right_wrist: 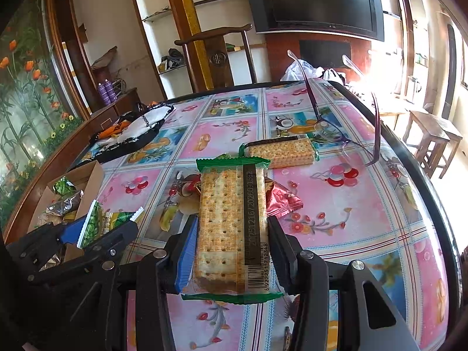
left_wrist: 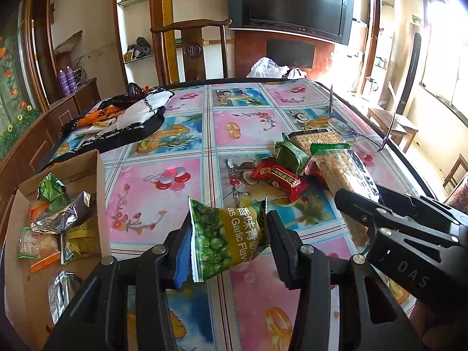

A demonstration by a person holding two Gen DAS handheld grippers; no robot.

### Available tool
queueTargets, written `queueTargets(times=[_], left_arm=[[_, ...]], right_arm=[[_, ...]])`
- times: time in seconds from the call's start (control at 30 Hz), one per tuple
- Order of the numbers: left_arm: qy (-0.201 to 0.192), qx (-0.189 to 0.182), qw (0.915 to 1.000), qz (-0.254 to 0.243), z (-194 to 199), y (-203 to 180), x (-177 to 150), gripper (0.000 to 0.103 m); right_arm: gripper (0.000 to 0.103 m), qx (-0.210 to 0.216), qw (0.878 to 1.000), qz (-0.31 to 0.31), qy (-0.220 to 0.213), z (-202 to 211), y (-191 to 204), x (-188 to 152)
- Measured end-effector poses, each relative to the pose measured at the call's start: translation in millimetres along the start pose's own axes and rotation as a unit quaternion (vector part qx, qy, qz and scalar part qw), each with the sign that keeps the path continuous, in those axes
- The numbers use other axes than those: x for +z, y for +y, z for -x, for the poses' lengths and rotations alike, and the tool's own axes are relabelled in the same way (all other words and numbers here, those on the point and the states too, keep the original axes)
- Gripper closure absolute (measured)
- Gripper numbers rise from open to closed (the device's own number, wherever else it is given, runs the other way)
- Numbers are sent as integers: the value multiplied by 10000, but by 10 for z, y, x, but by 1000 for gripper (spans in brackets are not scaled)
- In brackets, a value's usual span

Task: Organize snacks
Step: 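Hold the green pea packet in the left gripper while the right holds the cracker packet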

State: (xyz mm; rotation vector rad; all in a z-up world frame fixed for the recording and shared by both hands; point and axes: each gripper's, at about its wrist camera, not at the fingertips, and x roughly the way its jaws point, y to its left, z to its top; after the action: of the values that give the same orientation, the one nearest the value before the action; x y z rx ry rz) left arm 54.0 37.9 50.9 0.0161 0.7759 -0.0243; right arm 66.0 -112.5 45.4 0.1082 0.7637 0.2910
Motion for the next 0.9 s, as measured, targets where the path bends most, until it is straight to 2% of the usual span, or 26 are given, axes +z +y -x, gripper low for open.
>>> queueTargets(times=[0.9], left_arm=[[94,-68,9999,77,-28,43,6,57]], right_arm=[[54,114,9999,-33,-78,26,22,-10]])
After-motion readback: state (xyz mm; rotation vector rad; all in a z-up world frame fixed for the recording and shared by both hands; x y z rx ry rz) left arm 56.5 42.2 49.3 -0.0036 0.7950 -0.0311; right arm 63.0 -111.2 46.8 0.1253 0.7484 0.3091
